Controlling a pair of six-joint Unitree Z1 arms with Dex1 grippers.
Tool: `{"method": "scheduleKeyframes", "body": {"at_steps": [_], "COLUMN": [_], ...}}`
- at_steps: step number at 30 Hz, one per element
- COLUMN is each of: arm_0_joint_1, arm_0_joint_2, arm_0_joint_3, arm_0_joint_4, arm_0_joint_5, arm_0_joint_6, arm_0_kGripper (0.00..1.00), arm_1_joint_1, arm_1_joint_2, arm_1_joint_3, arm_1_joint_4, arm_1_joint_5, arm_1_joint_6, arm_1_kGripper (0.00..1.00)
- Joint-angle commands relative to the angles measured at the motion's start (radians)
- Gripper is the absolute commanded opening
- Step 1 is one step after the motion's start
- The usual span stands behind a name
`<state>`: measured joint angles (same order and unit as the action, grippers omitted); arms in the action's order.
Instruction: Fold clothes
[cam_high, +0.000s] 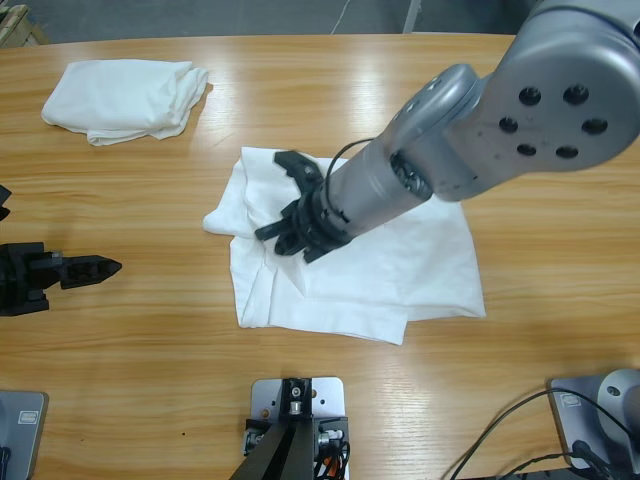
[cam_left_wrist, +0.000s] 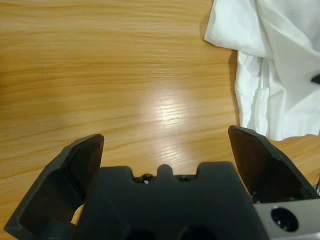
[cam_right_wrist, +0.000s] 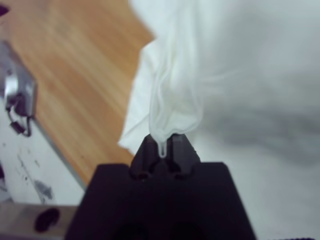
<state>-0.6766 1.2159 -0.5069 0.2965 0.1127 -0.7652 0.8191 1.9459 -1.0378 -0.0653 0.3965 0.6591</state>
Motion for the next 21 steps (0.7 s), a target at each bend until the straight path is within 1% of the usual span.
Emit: {"method": "scheduleKeyframes", "body": {"at_steps": [1, 4, 7, 8, 9, 10, 11, 12, 14, 15, 17, 18, 19, 20, 21], "arm_0_joint_1": [-0.006, -0.006, -0.006, -0.006, -0.006, -0.006, -0.006, -0.006, -0.006, -0.006, -0.006, -0.006, -0.006, -0.006, -0.006], "arm_0_joint_2": [0.027, 0.027, 0.027, 0.027, 0.027, 0.026, 0.025, 0.026, 0.027, 0.027, 0.027, 0.025, 0.026, 0.029, 0.032], "arm_0_joint_3": [0.039, 0.039, 0.039, 0.039, 0.039, 0.039, 0.039, 0.038, 0.036, 0.035, 0.035, 0.034, 0.032, 0.026, 0.017], "arm_0_joint_4": [-0.013, -0.013, -0.014, -0.014, -0.014, -0.014, -0.014, -0.014, -0.014, -0.014, -0.014, -0.014, -0.014, -0.014, -0.013], "arm_0_joint_5": [0.005, 0.007, 0.005, 0.005, 0.003, 0.002, 0.002, 0.002, 0.000, -0.001, -0.005, -0.014, -0.038, -0.068, -0.098], "arm_0_joint_6": [-0.017, -0.019, -0.023, -0.023, -0.024, -0.025, -0.025, -0.026, -0.028, -0.028, -0.027, -0.026, -0.027, -0.027, -0.027], "arm_0_kGripper": [0.977, 0.974, 0.973, 0.973, 0.973, 0.973, 0.973, 0.973, 0.973, 0.973, 0.972, 0.931, 0.864, 0.849, 0.843], "arm_1_joint_1": [0.092, 0.126, 0.160, 0.165, 0.168, 0.171, 0.172, 0.172, 0.172, 0.172, 0.172, 0.172, 0.167, 0.143, 0.111], "arm_1_joint_2": [0.030, 0.062, 0.095, 0.099, 0.100, 0.101, 0.100, 0.093, 0.063, 0.047, 0.011, -0.009, -0.036, -0.086, -0.142], "arm_1_joint_3": [0.009, -0.017, -0.034, -0.033, -0.034, -0.033, -0.033, -0.032, -0.026, -0.020, -0.001, 0.006, 0.014, 0.025, 0.027], "arm_1_joint_4": [-0.033, -0.041, -0.049, -0.052, -0.059, -0.073, -0.090, -0.103, -0.102, -0.099, -0.097, -0.097, -0.093, -0.066, -0.007], "arm_1_joint_5": [0.056, 0.085, 0.088, 0.088, 0.088, 0.088, 0.088, 0.087, 0.066, 0.043, -0.031, -0.066, -0.096, -0.116, -0.139], "arm_1_joint_6": [-0.003, 0.000, 0.019, 0.025, 0.034, 0.040, 0.041, 0.040, 0.040, 0.039, 0.040, 0.037, 0.032, 0.019, 0.002], "arm_1_kGripper": [0.000, 0.000, 0.000, 0.106, 0.507, 0.813, 0.978, 1.000, 1.000, 1.000, 1.000, 1.000, 1.000, 1.000, 0.997]}}
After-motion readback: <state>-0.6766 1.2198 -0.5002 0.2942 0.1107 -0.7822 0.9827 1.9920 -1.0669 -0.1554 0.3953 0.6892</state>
